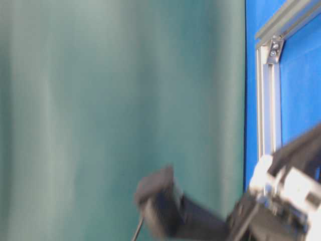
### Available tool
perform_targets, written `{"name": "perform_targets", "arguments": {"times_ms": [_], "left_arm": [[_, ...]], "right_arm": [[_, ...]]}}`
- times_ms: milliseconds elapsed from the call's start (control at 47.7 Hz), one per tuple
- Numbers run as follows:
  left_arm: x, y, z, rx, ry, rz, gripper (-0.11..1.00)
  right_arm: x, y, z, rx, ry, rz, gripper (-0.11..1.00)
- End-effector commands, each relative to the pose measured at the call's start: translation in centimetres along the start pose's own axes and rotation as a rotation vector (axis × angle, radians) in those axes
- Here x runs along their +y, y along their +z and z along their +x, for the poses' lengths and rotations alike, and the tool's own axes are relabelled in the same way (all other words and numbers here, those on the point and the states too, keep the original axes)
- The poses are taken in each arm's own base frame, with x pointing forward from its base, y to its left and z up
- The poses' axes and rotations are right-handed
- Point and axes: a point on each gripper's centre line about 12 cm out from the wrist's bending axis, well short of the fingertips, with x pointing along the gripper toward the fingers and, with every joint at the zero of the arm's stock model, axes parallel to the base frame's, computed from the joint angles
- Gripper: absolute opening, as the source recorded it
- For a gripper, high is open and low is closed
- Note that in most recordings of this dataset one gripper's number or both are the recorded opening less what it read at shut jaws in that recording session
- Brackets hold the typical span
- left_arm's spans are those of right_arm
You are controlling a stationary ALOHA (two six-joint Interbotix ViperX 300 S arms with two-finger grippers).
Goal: Insert the wire through the string loop located on the right side.
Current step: 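Grasp the plug with the left gripper and pull it leftward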
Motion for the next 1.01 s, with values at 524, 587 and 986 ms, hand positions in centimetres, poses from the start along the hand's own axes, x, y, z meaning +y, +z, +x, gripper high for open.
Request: {"name": "perform_targets", "arguments": {"times_ms": [524,587,986], "left_arm": [[-2.0,-2.3,-10.1,0.013,-0.076,0.035,0.08],[-1.9,-2.7,-10.9,0.015,-0.08,0.038,0.08],[-2.0,-3.5,-15.0,0.001,-0.105,0.047,0.08]], "right_arm": [[0.1,0.8,-0.1,-0.032,0.005,-0.007,0.82],[0.1,0.8,-0.1,-0.034,0.004,-0.006,0.82],[0.1,0.8,-0.1,-0.034,0.004,-0.006,0.82]]}}
